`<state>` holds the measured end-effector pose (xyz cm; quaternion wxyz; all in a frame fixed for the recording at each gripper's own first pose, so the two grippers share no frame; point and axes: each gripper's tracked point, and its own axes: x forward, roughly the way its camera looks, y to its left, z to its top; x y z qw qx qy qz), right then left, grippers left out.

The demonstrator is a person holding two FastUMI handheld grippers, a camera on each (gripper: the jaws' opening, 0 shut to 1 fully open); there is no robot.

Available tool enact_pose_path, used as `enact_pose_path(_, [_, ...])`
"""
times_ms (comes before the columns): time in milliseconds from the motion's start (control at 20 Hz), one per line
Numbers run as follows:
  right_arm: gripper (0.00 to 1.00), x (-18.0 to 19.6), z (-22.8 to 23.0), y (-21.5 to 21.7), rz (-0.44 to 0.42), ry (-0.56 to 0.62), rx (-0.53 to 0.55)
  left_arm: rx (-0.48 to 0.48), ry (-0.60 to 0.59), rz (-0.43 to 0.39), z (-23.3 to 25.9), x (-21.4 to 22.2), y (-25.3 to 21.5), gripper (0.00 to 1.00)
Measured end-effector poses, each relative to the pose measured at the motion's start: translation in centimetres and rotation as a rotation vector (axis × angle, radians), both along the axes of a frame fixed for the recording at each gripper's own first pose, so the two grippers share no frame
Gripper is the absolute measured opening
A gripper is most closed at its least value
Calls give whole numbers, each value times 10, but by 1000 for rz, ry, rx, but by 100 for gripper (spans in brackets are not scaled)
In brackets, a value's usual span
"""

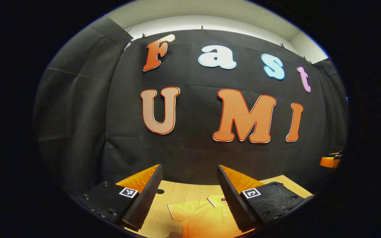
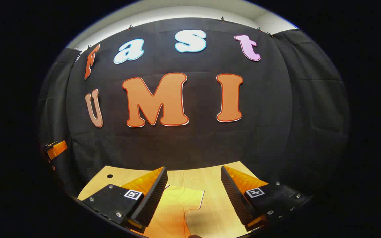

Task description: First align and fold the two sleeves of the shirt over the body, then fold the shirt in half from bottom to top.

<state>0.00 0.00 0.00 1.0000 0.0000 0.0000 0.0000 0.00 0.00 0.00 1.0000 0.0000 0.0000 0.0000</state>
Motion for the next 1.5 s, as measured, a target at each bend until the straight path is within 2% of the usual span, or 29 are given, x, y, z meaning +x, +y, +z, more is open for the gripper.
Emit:
enact_pose_path(600, [98,8,-4,9,19,14,-18,14,16,30,-8,-1,15,98])
enact_pose_path(1150, [98,15,-3,11,17,11,-5,33,1,23,-3,4,12,98])
enact_pose_path(1500, [98,25,-10,13,22,63,5,31,9,30,-9,9,15,98])
